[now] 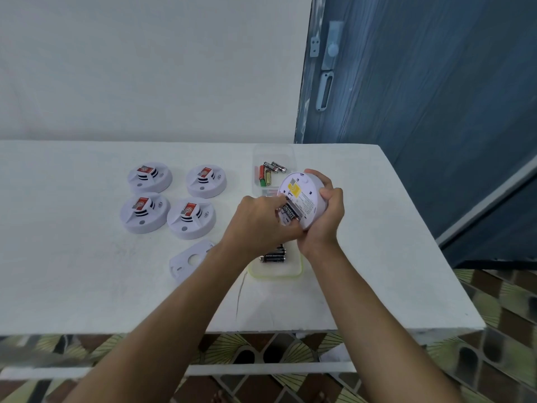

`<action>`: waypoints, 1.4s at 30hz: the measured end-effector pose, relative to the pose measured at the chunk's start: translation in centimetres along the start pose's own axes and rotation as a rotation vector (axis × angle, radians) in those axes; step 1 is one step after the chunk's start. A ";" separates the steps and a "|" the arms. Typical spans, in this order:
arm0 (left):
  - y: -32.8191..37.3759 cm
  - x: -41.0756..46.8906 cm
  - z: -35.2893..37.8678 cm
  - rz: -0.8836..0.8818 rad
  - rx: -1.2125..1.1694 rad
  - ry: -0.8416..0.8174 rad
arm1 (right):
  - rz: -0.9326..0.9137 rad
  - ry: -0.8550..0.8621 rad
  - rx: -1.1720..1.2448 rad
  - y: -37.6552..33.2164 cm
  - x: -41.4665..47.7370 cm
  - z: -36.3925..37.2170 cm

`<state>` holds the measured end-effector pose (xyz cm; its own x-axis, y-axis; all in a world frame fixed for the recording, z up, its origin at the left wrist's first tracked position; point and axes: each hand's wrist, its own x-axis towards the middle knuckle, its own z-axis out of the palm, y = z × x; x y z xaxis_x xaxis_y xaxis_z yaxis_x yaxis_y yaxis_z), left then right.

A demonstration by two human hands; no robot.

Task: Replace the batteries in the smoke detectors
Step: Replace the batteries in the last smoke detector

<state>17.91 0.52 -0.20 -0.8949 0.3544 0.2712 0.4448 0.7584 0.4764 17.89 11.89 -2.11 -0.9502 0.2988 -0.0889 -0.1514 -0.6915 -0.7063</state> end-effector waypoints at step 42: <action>-3.1 -2.7 0.6 0.003 -0.115 -0.465 | -0.150 0.189 -0.080 0.4 1.2 -2.4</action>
<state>18.90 -2.48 -2.95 -0.8035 0.5836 -0.1174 0.4252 0.7007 0.5729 17.40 13.58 -4.18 -0.8496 0.5171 -0.1038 -0.2574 -0.5783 -0.7742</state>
